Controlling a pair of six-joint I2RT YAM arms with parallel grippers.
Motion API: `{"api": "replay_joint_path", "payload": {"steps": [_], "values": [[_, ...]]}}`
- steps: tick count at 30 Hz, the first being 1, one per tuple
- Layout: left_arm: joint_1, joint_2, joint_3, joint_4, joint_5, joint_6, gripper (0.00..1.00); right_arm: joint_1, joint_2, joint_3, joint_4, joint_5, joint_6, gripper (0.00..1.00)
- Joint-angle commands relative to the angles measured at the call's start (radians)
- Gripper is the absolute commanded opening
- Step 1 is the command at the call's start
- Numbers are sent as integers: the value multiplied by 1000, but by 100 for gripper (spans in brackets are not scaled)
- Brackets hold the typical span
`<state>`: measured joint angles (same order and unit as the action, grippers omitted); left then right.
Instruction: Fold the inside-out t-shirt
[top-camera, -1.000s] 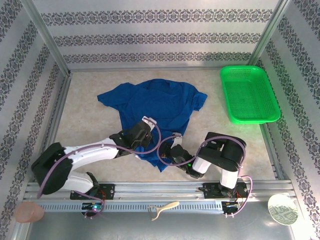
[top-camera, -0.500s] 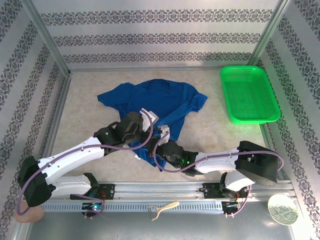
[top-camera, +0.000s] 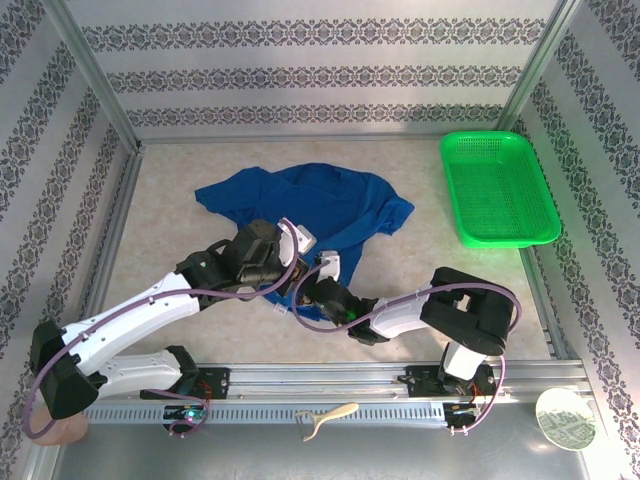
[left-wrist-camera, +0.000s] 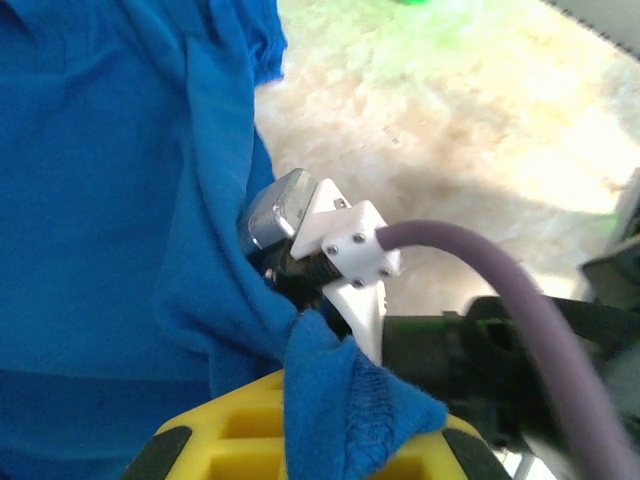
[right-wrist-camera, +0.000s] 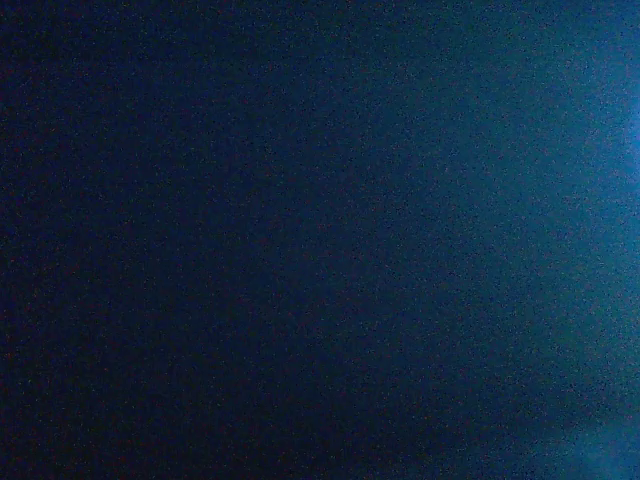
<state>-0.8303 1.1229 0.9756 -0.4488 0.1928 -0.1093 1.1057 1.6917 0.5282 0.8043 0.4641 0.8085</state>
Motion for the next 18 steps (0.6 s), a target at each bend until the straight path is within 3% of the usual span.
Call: {"api": "replay_joint_path", "payload": {"steps": [1,11,18], "values": [[7,-47,39,-39,75,-13,0,-32,-26,-57,89,64,43,0],[7,-46,8,-20,69,-23,0,6,-242,-18,14,36,-72,0],[7,-28,74,-7,126,-75,0,24,-97,72,14,96,-122,0]]}}
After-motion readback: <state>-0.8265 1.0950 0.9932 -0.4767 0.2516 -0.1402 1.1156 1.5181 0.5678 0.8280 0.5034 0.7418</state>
